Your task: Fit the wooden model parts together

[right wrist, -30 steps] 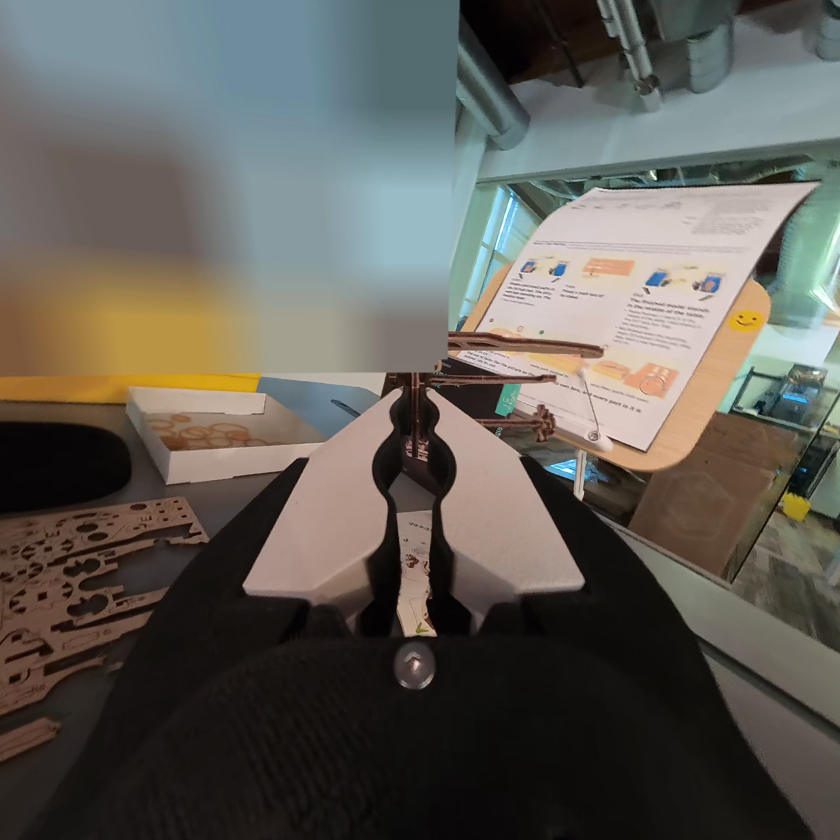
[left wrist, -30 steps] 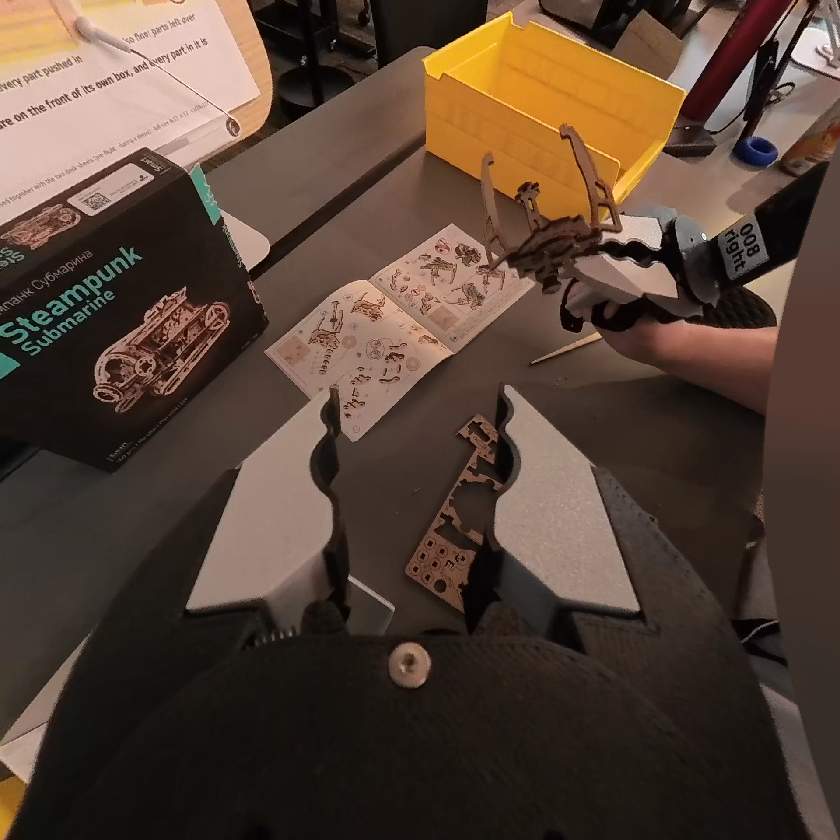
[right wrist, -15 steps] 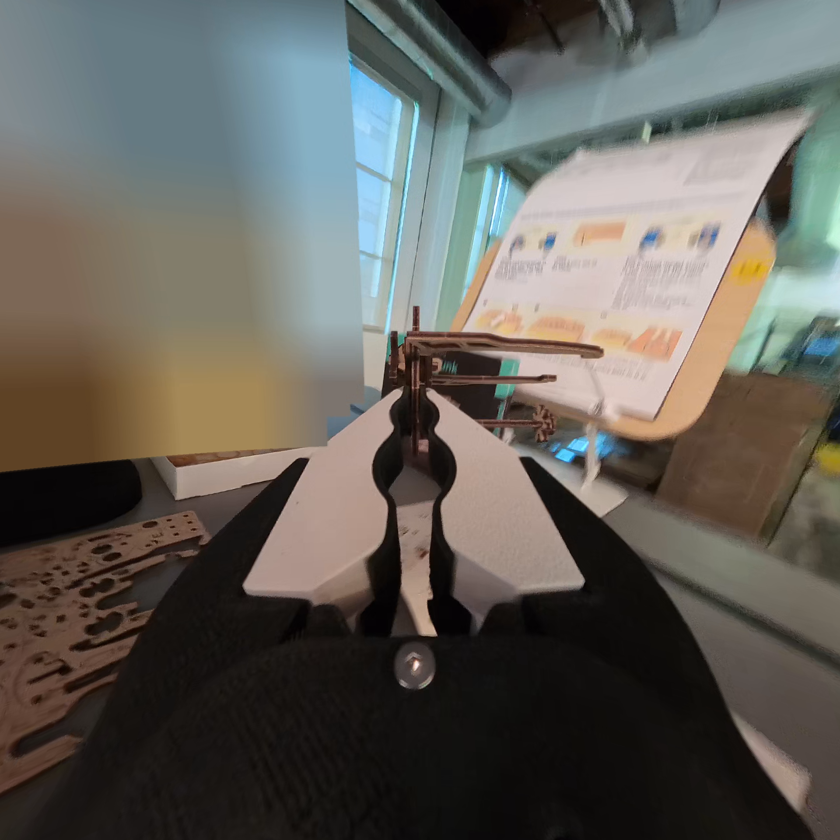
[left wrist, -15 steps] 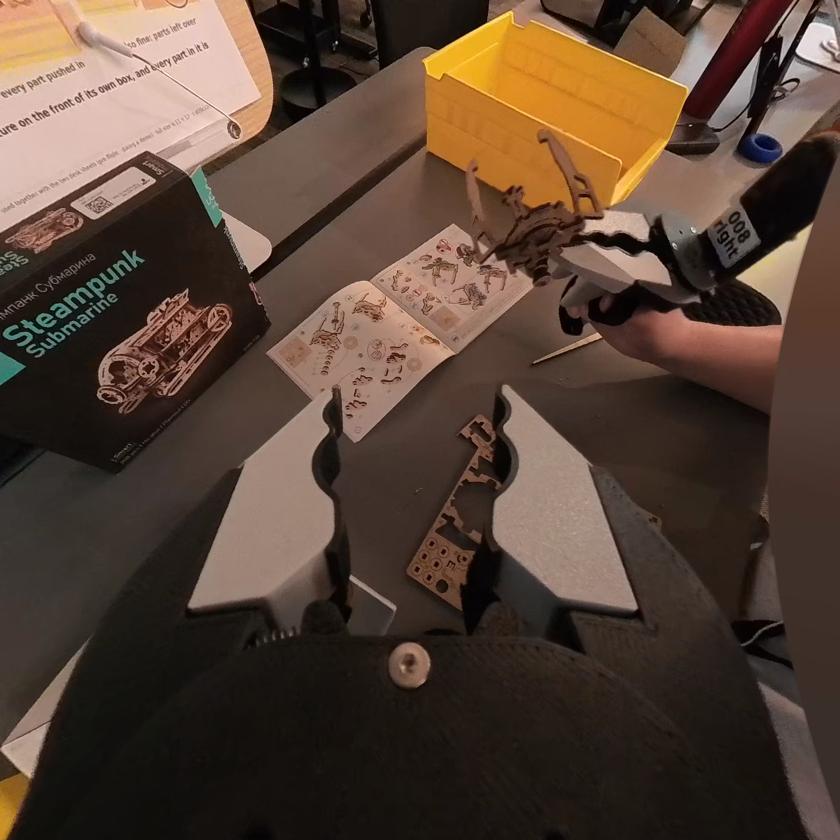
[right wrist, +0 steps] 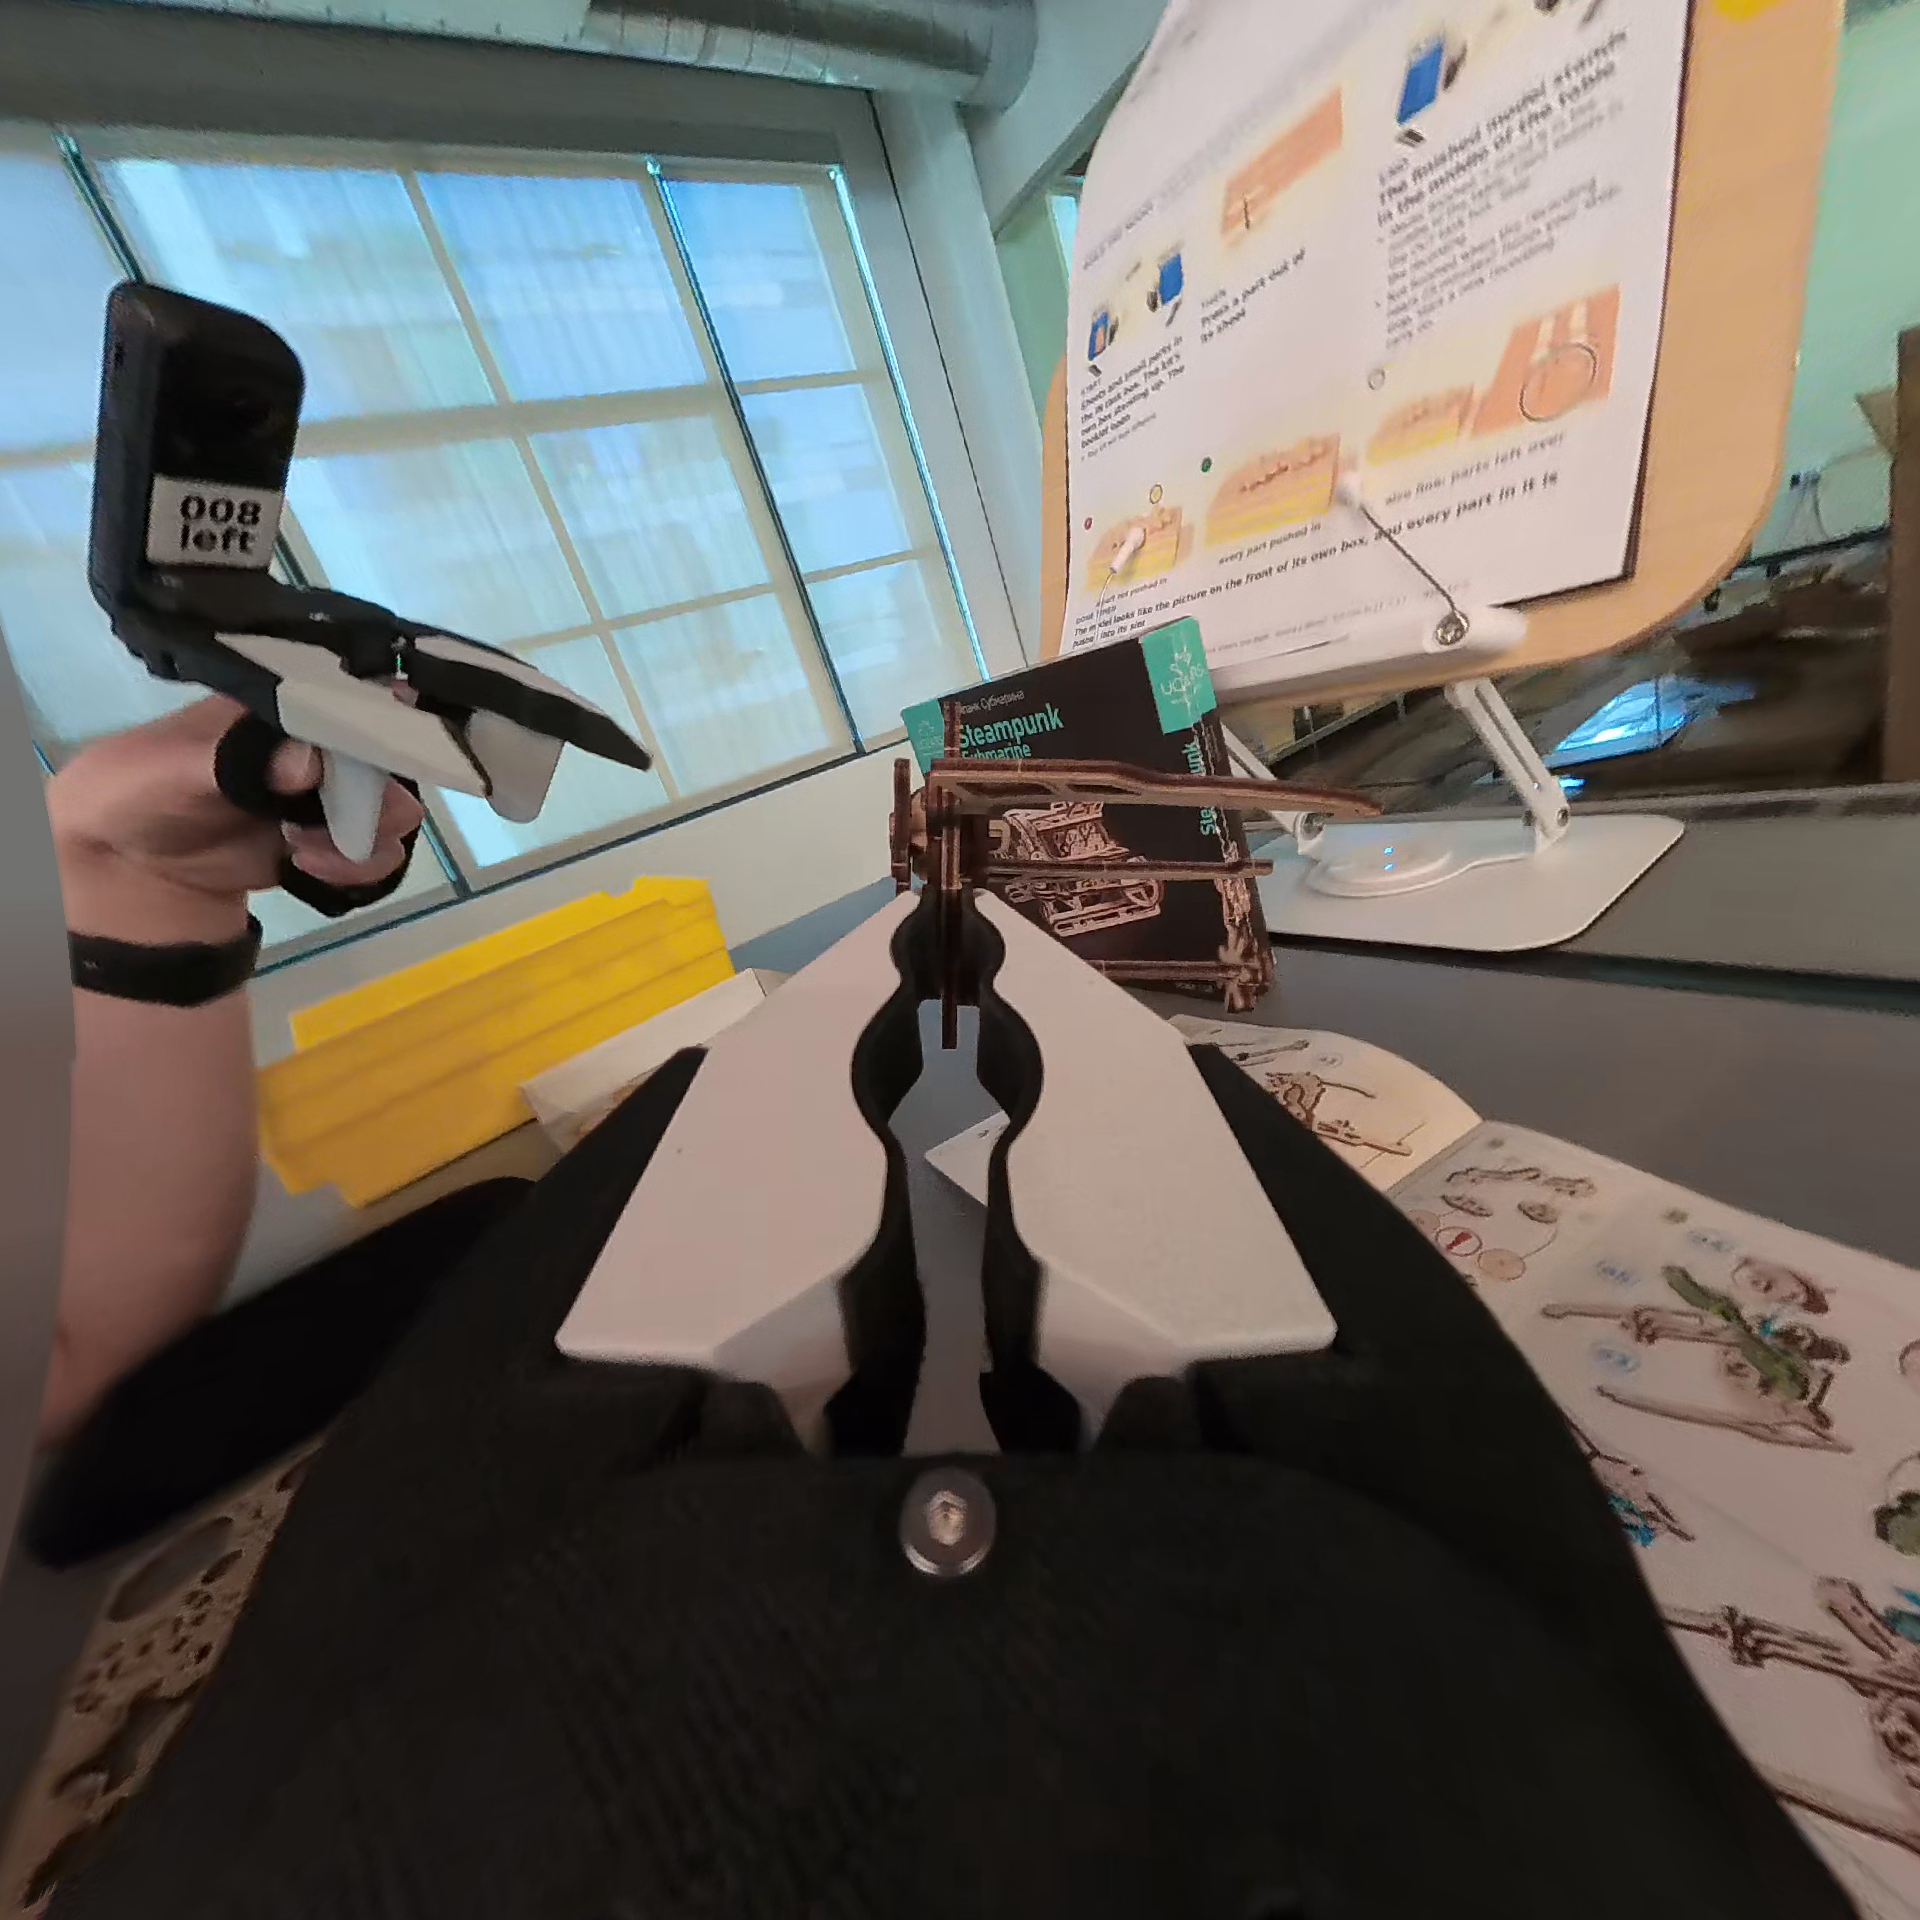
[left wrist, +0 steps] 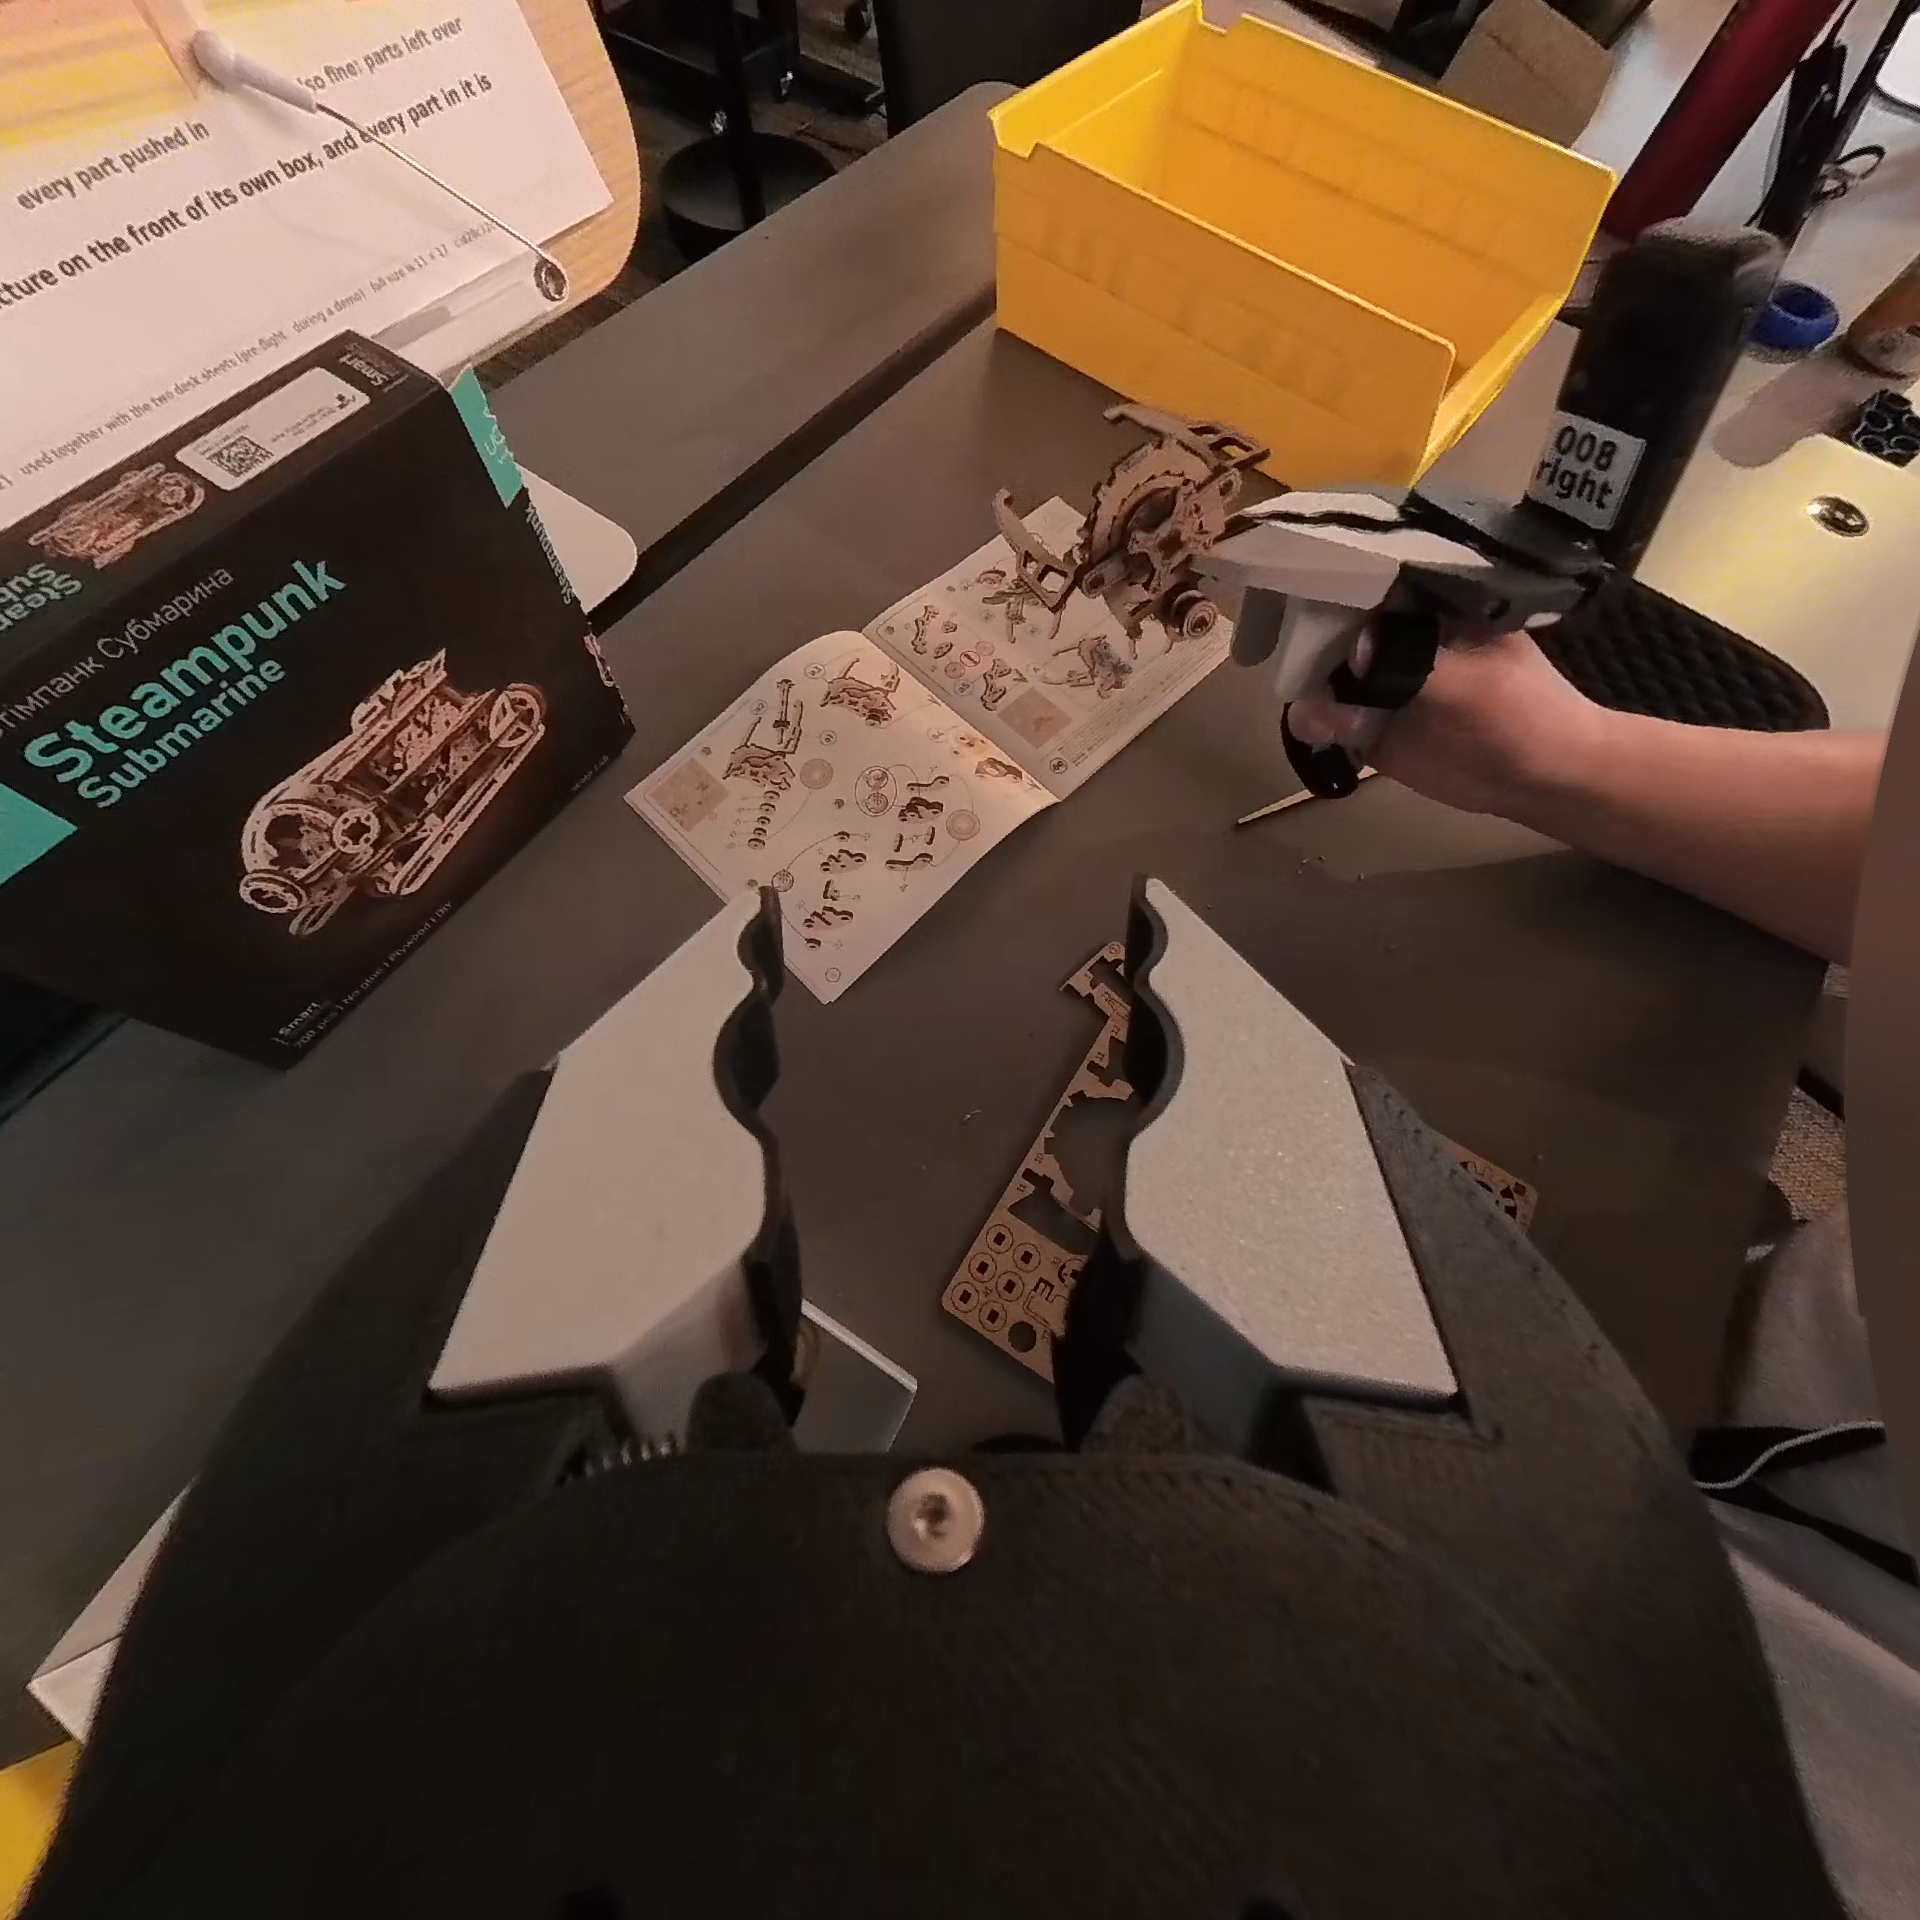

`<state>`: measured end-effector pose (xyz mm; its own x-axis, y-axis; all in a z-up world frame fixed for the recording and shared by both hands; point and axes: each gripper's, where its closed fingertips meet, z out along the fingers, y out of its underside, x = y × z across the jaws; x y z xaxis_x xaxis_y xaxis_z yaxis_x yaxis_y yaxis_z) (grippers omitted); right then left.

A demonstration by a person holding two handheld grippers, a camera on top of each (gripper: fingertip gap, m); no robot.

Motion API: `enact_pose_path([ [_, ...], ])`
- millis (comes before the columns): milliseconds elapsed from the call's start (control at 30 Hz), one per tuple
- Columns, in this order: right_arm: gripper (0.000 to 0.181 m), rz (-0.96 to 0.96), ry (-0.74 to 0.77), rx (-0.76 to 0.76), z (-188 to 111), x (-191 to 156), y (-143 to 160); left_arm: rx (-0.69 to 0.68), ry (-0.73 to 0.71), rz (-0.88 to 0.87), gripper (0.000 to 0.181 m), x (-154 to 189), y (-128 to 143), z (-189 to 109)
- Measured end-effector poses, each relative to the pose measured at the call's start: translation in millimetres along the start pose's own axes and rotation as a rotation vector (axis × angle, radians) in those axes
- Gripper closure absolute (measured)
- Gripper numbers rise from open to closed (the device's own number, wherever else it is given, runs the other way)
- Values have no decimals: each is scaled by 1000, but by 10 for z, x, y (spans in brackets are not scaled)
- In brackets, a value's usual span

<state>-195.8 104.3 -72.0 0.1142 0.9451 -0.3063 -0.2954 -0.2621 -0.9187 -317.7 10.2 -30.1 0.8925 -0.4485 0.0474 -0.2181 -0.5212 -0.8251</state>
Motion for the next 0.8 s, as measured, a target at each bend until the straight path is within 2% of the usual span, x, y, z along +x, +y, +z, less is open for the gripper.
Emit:
enact_pose_path([
  [233, 181, 4, -4, 10, 0, 18, -23, -2, -1, 2, 115, 3, 3, 2],
  [533, 181, -104, -110, 122, -66, -248, -246, -14, -19, 11, 115, -19, 21, 29],
  [800, 181, -48, -124, 105, -61, -266, -232, -12, -22, 18, 115, -15, 16, 21],
])
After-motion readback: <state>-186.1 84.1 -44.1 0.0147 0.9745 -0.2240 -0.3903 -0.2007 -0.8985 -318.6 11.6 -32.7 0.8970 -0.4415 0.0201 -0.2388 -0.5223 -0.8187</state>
